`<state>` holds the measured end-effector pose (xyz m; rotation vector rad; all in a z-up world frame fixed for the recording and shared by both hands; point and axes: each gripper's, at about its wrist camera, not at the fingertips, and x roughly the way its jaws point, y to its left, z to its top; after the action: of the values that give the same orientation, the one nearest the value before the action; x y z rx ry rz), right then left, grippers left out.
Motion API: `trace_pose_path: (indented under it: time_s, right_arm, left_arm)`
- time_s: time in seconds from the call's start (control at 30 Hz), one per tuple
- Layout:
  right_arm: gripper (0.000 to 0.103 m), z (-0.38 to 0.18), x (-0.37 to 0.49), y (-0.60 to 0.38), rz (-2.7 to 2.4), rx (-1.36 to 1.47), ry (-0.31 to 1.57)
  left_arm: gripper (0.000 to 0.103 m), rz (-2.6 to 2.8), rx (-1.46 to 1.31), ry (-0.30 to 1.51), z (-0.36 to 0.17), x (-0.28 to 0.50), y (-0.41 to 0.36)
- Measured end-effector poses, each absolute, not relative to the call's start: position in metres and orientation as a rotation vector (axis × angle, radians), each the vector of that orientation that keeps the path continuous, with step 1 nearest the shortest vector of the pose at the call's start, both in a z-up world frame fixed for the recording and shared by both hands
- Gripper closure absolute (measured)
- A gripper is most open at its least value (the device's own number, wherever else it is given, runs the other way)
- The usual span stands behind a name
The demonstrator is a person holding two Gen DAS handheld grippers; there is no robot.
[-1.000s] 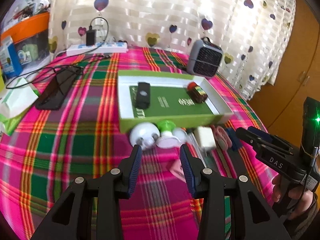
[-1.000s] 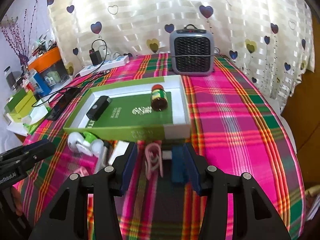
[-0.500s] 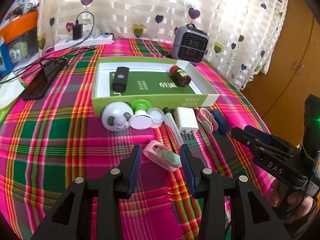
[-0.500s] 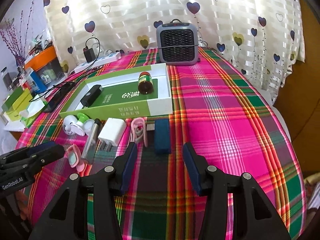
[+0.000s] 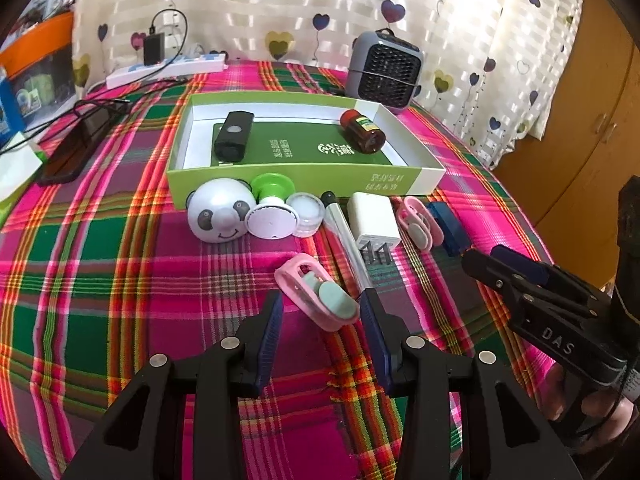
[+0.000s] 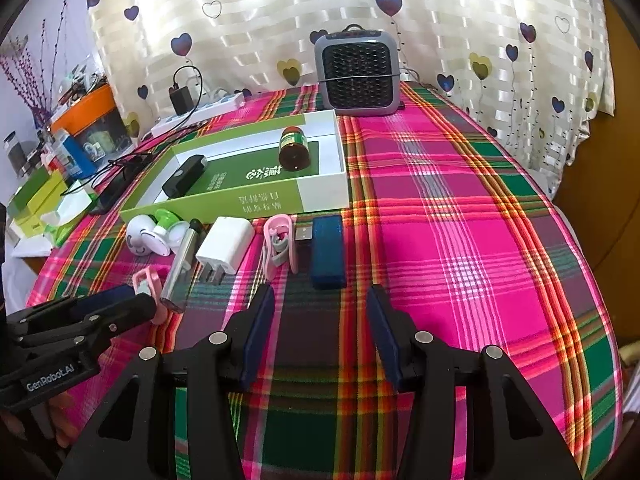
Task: Organize rigid objects
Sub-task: 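Move the left tool to the pink clip while the right tool approaches the blue USB stick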
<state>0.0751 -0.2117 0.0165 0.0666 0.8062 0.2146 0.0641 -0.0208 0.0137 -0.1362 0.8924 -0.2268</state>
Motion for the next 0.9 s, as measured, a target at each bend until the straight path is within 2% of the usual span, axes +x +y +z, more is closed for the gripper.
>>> trace_pose_path:
  time_s: [0.5,0.9]
  right_arm:
    - [0.054,0.011,0.099,-0.219,0.16,-0.006,0.858]
    - [0.054,0.006,0.11,-0.211,0.188,-0.049,0.892]
  left_arm:
    - [0.063,-0.184,-0.144,0.907,0.009,0.069,-0.001]
    - [0.063,-0.232,-0.044,0.922,0.008,0.084,-0.019]
